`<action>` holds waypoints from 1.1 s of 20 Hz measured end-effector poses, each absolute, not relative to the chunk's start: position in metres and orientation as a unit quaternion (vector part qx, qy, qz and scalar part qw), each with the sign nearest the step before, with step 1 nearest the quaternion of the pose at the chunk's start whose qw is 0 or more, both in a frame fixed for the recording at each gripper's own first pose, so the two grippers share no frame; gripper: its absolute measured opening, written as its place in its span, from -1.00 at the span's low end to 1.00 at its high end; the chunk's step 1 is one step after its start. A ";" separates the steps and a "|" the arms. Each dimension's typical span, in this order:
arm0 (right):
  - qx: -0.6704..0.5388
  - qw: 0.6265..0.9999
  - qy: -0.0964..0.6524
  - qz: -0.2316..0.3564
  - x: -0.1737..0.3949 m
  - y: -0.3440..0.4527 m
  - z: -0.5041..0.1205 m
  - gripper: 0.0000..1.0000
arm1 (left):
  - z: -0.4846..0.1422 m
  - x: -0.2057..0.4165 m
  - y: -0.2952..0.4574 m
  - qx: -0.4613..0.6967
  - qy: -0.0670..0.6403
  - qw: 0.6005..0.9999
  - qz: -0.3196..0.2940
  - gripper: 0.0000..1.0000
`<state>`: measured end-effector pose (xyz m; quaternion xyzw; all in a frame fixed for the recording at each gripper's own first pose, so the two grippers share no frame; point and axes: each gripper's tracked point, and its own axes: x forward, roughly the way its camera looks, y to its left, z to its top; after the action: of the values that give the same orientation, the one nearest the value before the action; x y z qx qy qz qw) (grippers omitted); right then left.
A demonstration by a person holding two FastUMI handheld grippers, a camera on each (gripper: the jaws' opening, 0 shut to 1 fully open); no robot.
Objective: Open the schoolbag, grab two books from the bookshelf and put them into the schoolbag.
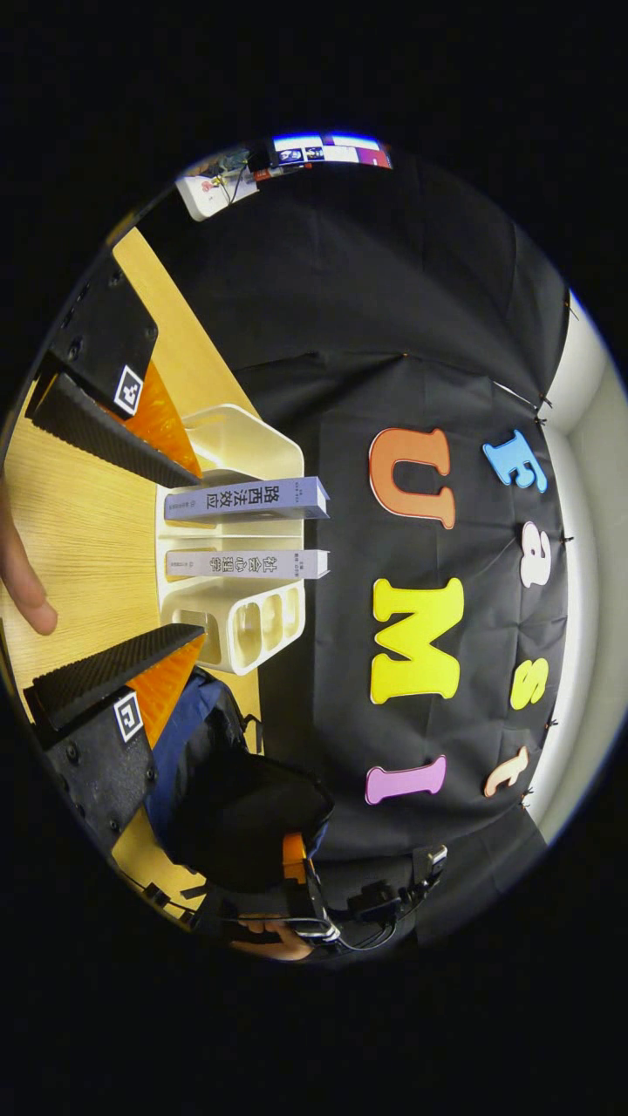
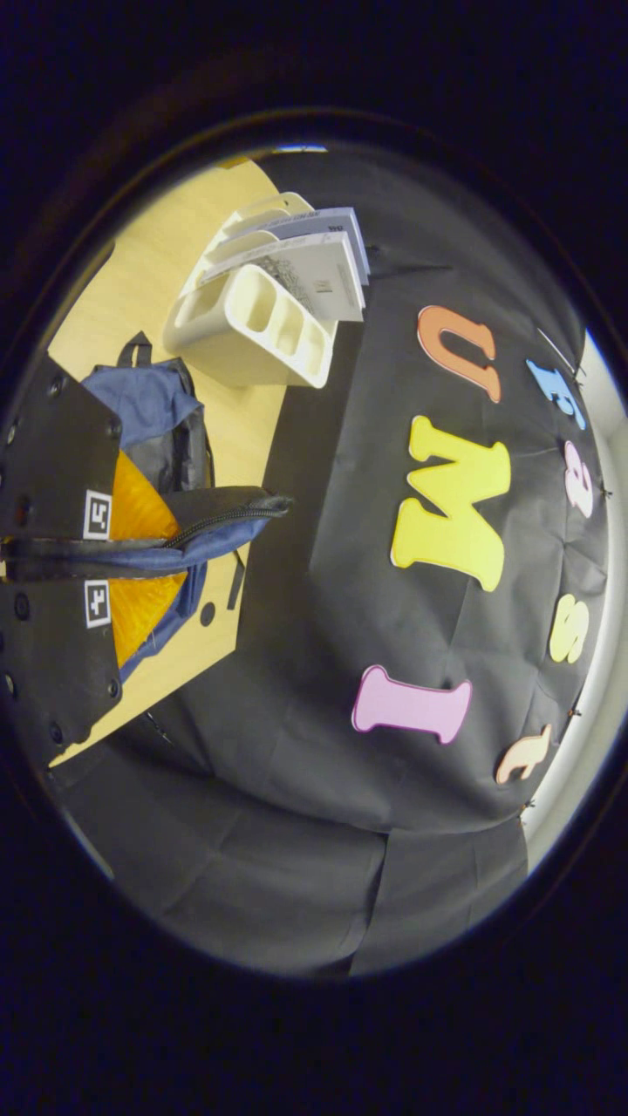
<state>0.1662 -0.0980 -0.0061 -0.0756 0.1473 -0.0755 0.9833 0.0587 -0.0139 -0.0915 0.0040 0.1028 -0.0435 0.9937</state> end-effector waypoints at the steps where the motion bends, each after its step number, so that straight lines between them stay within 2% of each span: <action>1: -0.072 0.984 0.145 -0.075 0.165 -0.104 -0.004 -0.96 | -0.094 0.060 -0.014 0.005 0.107 0.993 -0.042 0.98; 12: -0.097 0.984 0.130 -0.077 0.174 -0.153 0.020 -0.96 | -0.085 0.096 -0.011 0.005 0.135 0.990 -0.043 0.98; 18: -0.097 0.984 0.131 -0.069 0.188 -0.166 0.031 -0.96 | -0.053 0.132 -0.029 -0.002 0.130 0.989 -0.072 0.96; 22: -0.099 0.984 0.133 -0.062 0.194 -0.170 0.031 -0.96 | -0.028 0.160 -0.032 0.014 0.114 0.991 -0.066 0.96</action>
<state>0.1940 -0.1696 0.0314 -0.0994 0.1330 -0.0616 0.9842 0.1603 -0.0320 -0.0281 0.0135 0.1143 -0.0663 0.9911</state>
